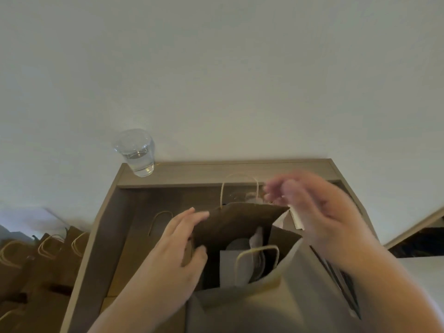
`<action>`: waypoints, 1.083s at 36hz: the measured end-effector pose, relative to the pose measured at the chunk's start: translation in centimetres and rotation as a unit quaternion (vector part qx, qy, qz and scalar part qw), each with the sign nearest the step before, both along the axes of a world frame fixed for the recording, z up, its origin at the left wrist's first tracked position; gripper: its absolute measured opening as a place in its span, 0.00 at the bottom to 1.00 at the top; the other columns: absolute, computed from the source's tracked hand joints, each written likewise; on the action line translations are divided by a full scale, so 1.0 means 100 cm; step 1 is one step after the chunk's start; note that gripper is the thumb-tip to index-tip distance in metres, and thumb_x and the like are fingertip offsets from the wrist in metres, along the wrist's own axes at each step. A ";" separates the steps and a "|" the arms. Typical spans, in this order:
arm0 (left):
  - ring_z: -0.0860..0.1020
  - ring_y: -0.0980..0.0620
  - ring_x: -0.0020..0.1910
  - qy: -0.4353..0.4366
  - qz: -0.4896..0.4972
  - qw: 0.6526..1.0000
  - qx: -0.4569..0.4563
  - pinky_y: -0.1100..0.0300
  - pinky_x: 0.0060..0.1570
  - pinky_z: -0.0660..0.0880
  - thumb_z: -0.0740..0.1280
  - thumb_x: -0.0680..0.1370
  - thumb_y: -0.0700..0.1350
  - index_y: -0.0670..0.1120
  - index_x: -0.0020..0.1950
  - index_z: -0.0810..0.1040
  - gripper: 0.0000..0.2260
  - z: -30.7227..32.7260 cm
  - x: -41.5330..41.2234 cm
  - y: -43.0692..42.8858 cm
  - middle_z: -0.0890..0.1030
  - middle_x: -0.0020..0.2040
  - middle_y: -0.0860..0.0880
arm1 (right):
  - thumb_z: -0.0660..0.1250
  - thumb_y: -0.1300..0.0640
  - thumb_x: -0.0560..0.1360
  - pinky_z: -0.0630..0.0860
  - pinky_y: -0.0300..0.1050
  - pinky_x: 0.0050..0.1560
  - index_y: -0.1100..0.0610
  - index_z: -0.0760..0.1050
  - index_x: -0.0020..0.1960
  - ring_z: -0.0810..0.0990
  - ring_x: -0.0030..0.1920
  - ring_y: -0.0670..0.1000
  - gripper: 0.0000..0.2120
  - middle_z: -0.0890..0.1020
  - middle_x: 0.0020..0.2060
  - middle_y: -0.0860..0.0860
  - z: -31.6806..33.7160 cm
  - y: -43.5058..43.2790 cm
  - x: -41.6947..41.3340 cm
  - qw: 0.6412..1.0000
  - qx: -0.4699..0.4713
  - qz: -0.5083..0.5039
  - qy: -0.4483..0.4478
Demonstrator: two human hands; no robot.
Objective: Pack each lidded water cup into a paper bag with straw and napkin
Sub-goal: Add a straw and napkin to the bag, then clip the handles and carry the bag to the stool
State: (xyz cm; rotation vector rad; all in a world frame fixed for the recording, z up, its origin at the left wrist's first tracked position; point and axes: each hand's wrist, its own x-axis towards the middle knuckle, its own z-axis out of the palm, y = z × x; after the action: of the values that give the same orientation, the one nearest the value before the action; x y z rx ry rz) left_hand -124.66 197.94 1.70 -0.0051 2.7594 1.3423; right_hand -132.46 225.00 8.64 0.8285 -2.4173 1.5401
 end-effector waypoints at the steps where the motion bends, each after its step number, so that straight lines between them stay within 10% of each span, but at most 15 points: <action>1: 0.71 0.69 0.67 0.012 0.006 1.000 0.018 0.67 0.64 0.69 0.66 0.80 0.63 0.81 0.72 0.56 0.27 0.001 0.002 -0.002 0.58 0.73 0.79 | 0.55 0.33 0.85 0.82 0.44 0.52 0.52 0.83 0.57 0.86 0.53 0.52 0.27 0.86 0.48 0.47 -0.004 0.008 0.000 0.999 -0.030 -0.013 0.024; 6: 0.74 0.67 0.70 0.029 0.010 0.992 0.123 0.56 0.69 0.73 0.70 0.63 0.80 0.73 0.77 0.58 0.45 -0.010 0.023 -0.022 0.66 0.76 0.72 | 0.60 0.21 0.75 0.81 0.53 0.50 0.53 0.82 0.53 0.84 0.49 0.54 0.35 0.84 0.46 0.51 -0.052 0.052 0.014 0.994 -0.065 -0.057 -0.064; 12: 0.75 0.67 0.65 -0.067 0.005 0.997 0.035 0.62 0.64 0.76 0.80 0.54 0.76 0.75 0.65 0.65 0.43 -0.043 0.035 -0.037 0.71 0.66 0.73 | 0.77 0.19 0.51 0.77 0.44 0.65 0.43 0.77 0.63 0.82 0.59 0.42 0.47 0.84 0.57 0.39 -0.115 0.070 0.031 0.957 0.109 -0.042 -0.264; 18: 0.73 0.67 0.67 0.031 0.037 0.998 0.050 0.61 0.63 0.75 0.80 0.62 0.70 0.70 0.62 0.78 0.29 -0.066 0.020 -0.022 0.69 0.70 0.68 | 0.78 0.53 0.76 0.80 0.57 0.62 0.42 0.85 0.53 0.83 0.52 0.46 0.08 0.86 0.49 0.44 -0.129 0.052 0.026 0.953 0.131 -0.039 -0.271; 22: 0.82 0.60 0.58 0.052 0.084 0.989 0.111 0.59 0.53 0.80 0.81 0.63 0.68 0.61 0.61 0.77 0.31 -0.071 0.006 -0.011 0.82 0.61 0.59 | 0.77 0.48 0.76 0.80 0.56 0.62 0.39 0.87 0.51 0.85 0.53 0.48 0.05 0.88 0.47 0.46 -0.123 0.049 0.020 0.957 0.096 -0.026 -0.273; 29: 0.83 0.56 0.58 0.039 0.089 0.984 0.152 0.62 0.52 0.81 0.84 0.60 0.65 0.72 0.78 0.60 0.51 -0.065 -0.015 -0.008 0.83 0.58 0.57 | 0.81 0.30 0.60 0.75 0.57 0.73 0.40 0.73 0.69 0.78 0.68 0.46 0.41 0.80 0.65 0.39 -0.124 0.052 -0.004 0.961 0.058 -0.024 -0.271; 34: 0.81 0.59 0.58 0.023 0.052 0.990 0.129 0.64 0.50 0.81 0.77 0.69 0.62 0.68 0.62 0.80 0.21 -0.053 -0.026 0.000 0.83 0.57 0.60 | 0.85 0.45 0.67 0.76 0.57 0.74 0.32 0.60 0.81 0.77 0.71 0.46 0.51 0.77 0.71 0.42 -0.119 0.047 -0.028 0.950 0.011 0.043 -0.309; 39: 0.85 0.53 0.54 -0.025 0.074 0.974 0.211 0.59 0.54 0.81 0.75 0.71 0.53 0.59 0.52 0.88 0.10 -0.041 -0.028 0.009 0.88 0.51 0.51 | 0.83 0.46 0.69 0.80 0.55 0.68 0.33 0.79 0.68 0.82 0.65 0.47 0.30 0.84 0.60 0.41 -0.113 0.041 -0.040 0.952 0.018 0.069 -0.299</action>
State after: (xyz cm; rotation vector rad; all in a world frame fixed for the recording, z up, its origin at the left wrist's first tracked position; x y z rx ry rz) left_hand -127.48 198.87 -2.45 -0.2201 2.4180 1.9114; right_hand -136.47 229.06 -2.62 0.6072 -2.8440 2.0493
